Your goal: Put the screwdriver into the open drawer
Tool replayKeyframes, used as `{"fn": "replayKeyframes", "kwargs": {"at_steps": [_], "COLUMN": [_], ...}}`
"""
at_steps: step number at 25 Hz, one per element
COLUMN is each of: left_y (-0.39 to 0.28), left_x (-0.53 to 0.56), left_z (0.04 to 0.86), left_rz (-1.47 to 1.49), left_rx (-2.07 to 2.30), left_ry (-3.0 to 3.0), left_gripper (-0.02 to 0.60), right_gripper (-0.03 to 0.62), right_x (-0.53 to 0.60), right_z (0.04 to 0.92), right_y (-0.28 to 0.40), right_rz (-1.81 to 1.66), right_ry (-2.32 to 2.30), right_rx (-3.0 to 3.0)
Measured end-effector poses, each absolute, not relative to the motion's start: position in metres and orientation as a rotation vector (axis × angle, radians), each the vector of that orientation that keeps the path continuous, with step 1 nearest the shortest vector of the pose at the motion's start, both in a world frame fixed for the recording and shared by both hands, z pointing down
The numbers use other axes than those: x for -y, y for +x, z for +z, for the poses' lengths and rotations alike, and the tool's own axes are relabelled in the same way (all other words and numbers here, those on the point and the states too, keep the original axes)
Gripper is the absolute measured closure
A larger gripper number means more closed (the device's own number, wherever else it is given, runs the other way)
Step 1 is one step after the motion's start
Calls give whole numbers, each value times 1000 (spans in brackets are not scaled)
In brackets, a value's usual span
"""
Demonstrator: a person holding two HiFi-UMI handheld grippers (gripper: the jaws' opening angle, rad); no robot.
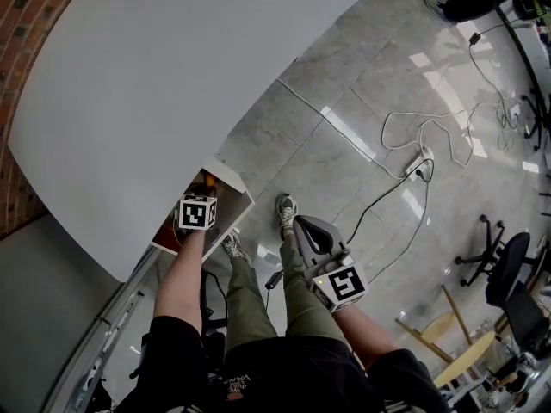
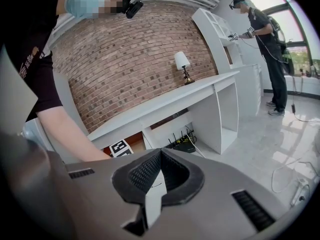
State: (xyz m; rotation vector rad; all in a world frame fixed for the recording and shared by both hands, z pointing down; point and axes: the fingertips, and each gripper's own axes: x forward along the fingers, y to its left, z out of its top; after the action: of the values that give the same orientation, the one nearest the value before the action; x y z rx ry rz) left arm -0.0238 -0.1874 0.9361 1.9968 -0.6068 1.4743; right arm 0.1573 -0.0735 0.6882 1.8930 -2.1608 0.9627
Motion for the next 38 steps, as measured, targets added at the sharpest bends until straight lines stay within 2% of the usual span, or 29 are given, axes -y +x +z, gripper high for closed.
{"fn": "replayKeyframes", "kwargs": {"at_steps": [8,23,38], "left_y": [-15,-22,-47], "left_x": [186,152,138], "left_z": [901,770,626], "left_rz": [1405,1125,791], "left_rx": [585,590,647], "left_ry": [2111,2393,2567], "left_gripper": [482,483,543], "right_gripper": [600,600,600], "right_x": [77,78,64], "right_z": [673,619,554], "right_y": [147,100,55], "right_rz": [926,799,708], "right_ry": [1902,1841,1828], "right_rx": [2182,2271,2288]}}
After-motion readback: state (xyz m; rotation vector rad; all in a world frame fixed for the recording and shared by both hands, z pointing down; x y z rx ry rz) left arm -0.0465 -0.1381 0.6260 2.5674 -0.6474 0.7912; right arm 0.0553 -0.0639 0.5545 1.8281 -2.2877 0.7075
